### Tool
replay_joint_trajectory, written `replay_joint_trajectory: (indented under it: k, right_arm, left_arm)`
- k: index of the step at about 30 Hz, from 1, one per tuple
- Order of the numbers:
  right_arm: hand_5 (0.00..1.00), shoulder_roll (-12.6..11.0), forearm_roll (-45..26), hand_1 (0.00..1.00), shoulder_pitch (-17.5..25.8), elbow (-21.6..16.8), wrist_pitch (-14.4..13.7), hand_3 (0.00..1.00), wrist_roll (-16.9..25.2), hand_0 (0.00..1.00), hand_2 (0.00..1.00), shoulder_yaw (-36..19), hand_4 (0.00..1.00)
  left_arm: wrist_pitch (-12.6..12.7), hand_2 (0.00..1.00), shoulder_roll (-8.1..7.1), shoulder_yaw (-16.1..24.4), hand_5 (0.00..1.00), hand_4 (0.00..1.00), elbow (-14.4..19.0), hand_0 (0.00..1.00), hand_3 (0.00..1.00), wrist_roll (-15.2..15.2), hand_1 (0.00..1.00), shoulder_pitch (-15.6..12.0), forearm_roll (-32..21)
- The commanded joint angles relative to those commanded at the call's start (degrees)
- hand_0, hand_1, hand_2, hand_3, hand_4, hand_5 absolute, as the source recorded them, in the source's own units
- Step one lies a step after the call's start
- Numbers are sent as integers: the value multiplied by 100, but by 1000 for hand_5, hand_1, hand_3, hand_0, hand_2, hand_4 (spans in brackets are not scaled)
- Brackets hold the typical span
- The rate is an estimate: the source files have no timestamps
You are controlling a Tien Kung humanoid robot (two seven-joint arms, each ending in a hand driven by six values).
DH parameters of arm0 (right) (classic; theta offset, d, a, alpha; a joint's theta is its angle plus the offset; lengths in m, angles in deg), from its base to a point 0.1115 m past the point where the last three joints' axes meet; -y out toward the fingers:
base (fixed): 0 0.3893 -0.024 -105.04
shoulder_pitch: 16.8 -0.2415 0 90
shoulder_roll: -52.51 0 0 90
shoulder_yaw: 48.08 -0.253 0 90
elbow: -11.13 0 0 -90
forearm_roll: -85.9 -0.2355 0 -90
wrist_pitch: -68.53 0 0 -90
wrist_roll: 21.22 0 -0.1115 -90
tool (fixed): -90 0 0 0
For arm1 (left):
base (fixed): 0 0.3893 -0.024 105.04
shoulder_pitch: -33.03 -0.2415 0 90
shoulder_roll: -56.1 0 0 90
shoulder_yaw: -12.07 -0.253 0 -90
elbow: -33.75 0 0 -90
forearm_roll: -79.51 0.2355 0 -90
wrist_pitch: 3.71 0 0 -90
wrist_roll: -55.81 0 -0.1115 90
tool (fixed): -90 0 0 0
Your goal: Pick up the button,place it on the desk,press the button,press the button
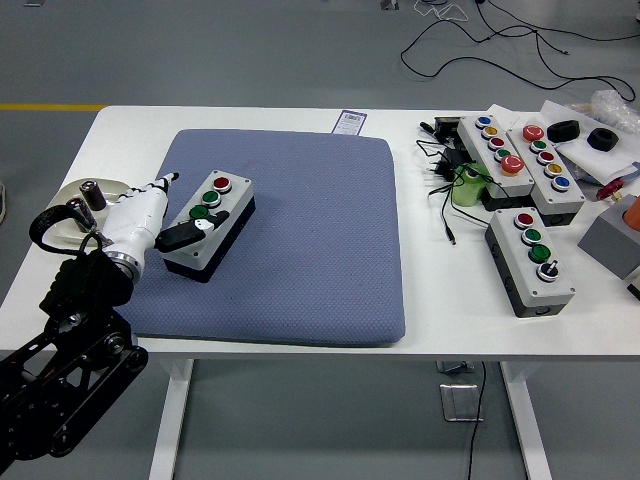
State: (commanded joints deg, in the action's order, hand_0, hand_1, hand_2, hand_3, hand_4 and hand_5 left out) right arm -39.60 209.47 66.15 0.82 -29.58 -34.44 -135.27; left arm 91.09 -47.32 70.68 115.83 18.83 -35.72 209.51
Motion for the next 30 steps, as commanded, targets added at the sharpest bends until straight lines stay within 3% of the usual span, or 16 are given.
replay_joint_trajectory:
  k: [6,22,23,30]
  right_arm:
    - [173,-3,6,658,-2,0,4,624,3,673,674,3,310]
    - [173,-23,-46,658,-67,0,-3,624,8,673,674,50,310]
    - [173,-24,-48,658,-68,0,-4,624,8,673,674,52,310]
    - [173,-30,-25,658,-72,0,-2,624,9,673,674,40,310]
  left_arm:
    - [-111,998,113,-15,896,998,-203,998,998,0,998,41,0]
    - [68,998,438,5,882,998,-932,930,998,0,998,333,0]
    - [56,998,451,0,882,998,-951,890,998,0,998,346,0]
    - [-121,998,529,-31,869,998,-1088,869,998,0,993,489,0]
